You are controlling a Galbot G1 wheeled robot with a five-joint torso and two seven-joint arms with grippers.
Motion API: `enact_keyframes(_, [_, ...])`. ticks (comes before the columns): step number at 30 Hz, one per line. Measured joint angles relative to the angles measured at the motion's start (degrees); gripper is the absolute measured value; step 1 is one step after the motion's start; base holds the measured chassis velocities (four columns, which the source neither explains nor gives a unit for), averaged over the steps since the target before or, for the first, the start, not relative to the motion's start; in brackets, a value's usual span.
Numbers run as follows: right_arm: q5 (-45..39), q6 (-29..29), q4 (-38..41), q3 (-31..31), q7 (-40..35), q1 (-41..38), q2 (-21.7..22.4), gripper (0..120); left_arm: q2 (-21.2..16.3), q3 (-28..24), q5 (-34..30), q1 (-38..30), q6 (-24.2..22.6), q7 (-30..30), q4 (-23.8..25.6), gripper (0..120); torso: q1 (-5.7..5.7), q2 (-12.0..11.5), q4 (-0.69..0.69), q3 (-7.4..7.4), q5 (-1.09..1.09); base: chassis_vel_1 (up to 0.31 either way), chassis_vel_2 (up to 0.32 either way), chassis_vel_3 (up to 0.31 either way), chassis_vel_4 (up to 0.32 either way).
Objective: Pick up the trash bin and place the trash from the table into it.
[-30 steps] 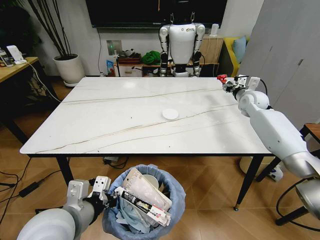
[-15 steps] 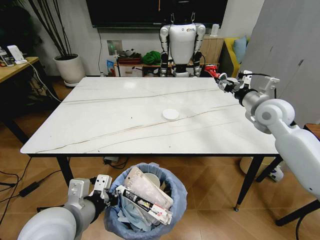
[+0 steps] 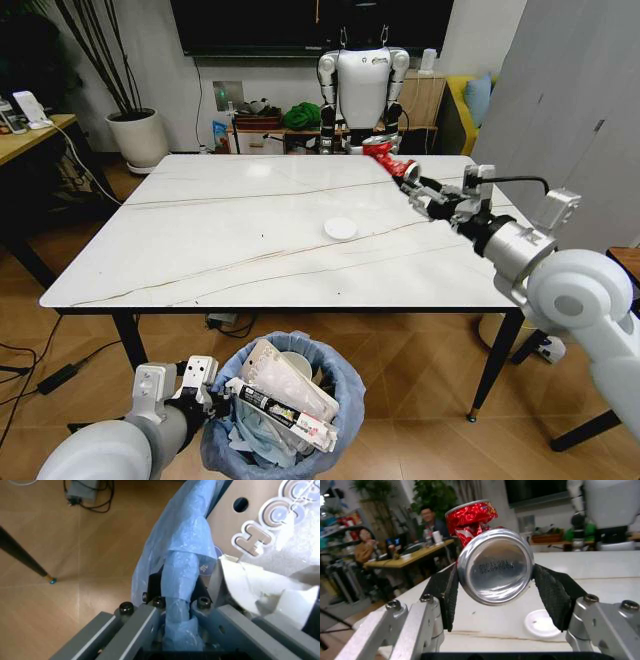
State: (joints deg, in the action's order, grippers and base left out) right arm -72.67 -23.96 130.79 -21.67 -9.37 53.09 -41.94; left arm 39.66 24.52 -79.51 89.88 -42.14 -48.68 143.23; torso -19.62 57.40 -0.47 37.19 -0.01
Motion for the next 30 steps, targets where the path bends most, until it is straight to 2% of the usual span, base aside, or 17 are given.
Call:
enact_keyframes(9, [2.94,-0.25,7.94,-2.23,5.02,10.22,1.16,49,-0.06,-0.34,-1.30,-2.05,0.01,-1.19,0.00,0,-0.01,0.00,-0.02,0.00,0.01,0.000,0.000,0.000,0.000])
enact_keyframes(15, [9.77,-0.21,12.88,-4.66,10.24,21.91,1.65,49,0.41,-0.95,-1.41,-3.32,0.01,-1.17,0.00,0,0.00,0.00,-0.03,0.00,0.00,0.000,0.000,0.000,0.000])
enact_keyframes(21, [15.86,-0.57,12.99,-4.59,12.99,29.25,1.12,49,0.59,-1.34,-1.76,-3.84,0.01,-1.17,0.00,0,0.00,0.00,-0.02,0.00,0.01,0.000,0.000,0.000,0.000])
enact_keyframes(30, [21.43,-0.84,12.73,-1.30,15.64,33.59,0.55,49,0.53,-1.85,-1.79,-4.50,0.01,-1.39,0.00,0,-0.01,-0.01,-0.01,0.01,0.01,0.000,0.000,0.000,0.000])
